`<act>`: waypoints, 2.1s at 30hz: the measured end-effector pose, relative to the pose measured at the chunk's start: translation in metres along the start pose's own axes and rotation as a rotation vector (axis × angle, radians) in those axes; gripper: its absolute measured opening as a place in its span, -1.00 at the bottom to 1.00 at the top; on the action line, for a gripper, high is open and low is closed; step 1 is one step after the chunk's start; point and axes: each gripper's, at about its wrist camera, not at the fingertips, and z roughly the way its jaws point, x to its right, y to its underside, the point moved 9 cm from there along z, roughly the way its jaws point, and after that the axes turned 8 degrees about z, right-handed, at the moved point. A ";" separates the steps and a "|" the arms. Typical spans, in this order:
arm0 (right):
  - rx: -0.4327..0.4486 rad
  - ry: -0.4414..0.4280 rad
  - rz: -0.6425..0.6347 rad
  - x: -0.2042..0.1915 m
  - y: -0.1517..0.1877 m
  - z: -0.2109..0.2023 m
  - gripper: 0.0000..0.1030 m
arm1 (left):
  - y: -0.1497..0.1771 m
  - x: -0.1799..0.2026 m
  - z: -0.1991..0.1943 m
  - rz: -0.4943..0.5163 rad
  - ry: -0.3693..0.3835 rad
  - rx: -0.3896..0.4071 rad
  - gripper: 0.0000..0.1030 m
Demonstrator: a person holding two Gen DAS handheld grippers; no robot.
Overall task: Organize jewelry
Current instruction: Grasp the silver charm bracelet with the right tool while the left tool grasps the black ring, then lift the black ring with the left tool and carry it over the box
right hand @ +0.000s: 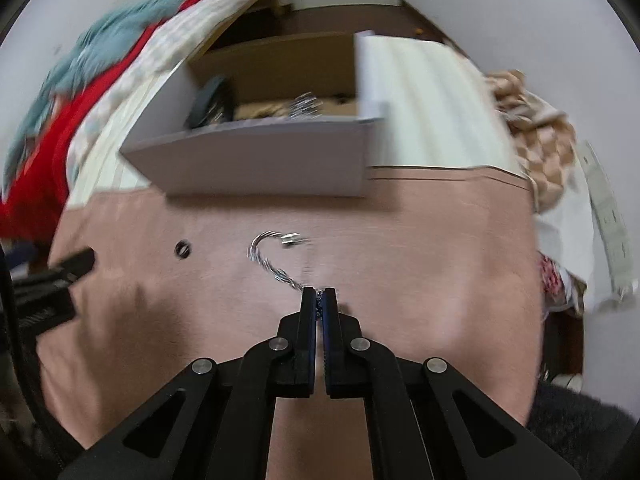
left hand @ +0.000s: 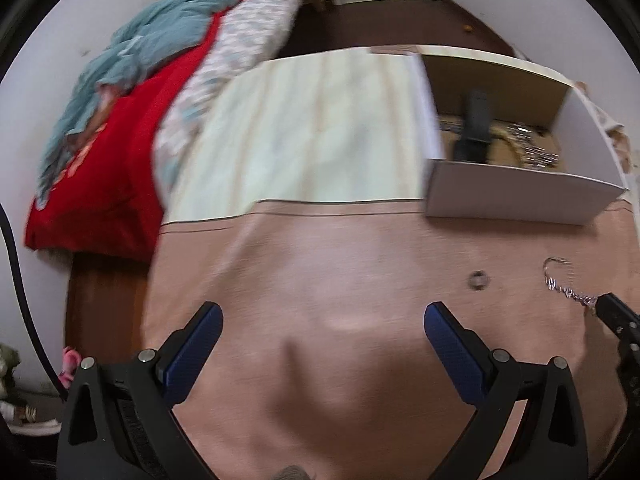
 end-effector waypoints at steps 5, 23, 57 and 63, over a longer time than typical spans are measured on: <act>0.030 0.004 0.061 0.029 -0.009 -0.020 -0.95 | -0.008 0.040 0.013 0.047 0.074 -0.013 1.00; 0.029 0.020 0.084 0.044 -0.014 -0.026 -0.95 | -0.014 0.089 0.012 0.102 0.187 0.005 -0.93; 0.328 -0.233 0.022 -0.038 -0.142 -0.176 -0.95 | -0.133 -0.004 -0.132 -0.052 0.298 0.326 -0.94; 0.334 -0.267 0.025 -0.047 -0.147 -0.178 -0.95 | -0.114 -0.006 -0.111 -0.088 0.346 0.267 -0.83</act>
